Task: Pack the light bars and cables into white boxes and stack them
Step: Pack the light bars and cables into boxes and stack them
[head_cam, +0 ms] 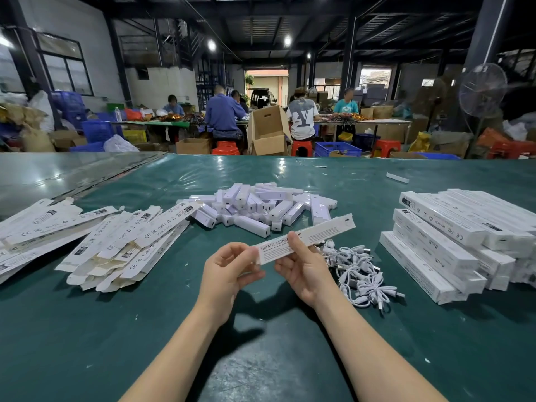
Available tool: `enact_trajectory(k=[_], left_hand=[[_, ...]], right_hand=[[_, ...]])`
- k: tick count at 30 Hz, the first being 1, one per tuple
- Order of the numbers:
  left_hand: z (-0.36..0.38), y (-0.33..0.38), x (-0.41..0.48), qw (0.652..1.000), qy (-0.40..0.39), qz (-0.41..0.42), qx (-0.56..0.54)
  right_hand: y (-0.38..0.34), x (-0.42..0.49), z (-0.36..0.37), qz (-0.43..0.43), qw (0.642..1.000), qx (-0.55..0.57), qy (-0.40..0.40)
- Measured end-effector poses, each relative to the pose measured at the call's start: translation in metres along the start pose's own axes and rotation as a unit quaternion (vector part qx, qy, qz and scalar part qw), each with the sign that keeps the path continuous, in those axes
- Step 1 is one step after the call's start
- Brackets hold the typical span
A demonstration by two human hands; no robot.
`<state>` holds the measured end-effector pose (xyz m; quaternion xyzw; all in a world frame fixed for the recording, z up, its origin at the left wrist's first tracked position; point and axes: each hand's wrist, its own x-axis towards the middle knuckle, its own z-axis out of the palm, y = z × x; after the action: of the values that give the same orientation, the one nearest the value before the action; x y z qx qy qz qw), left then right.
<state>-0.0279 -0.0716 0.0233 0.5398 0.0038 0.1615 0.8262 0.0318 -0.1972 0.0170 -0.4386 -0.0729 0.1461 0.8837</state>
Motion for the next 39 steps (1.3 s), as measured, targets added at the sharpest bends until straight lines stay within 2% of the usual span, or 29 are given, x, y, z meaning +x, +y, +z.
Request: enact_trajectory(k=[4,9,15,21,28,31,33,37,39], left_hand=[[-0.003,-0.001,0.002,0.999,0.016,0.030,0.030],[-0.004,0.001,0.003,0.998,0.042,0.034,0.014],[-0.005,0.001,0.005,0.997,0.064,0.033,0.017],[-0.007,0.002,0.007,0.991,0.120,0.052,0.028],[-0.004,0.005,0.008,0.980,0.168,-0.030,-0.104],[0.001,0.003,0.006,0.977,0.183,-0.030,-0.106],[0.003,0.003,0.002,0.982,0.173,-0.010,-0.071],[0.010,0.000,-0.001,0.994,0.095,0.048,0.036],[0.018,-0.004,-0.001,0.997,0.069,0.026,0.000]], right_hand=[[-0.001,-0.002,0.000,0.023,0.999,-0.006,-0.048],[-0.002,-0.004,0.000,0.058,0.995,0.004,-0.075],[-0.004,-0.005,0.000,0.061,0.994,0.031,-0.088],[-0.001,-0.003,0.000,0.048,0.992,-0.024,-0.115],[0.003,-0.003,0.002,0.073,0.987,-0.051,-0.132],[0.004,-0.003,0.003,0.076,0.989,-0.052,-0.112],[0.003,-0.003,0.003,0.078,0.991,-0.045,-0.097],[0.001,-0.004,0.004,0.055,0.996,-0.006,-0.073],[0.005,-0.006,0.010,0.024,0.997,-0.018,-0.071]])
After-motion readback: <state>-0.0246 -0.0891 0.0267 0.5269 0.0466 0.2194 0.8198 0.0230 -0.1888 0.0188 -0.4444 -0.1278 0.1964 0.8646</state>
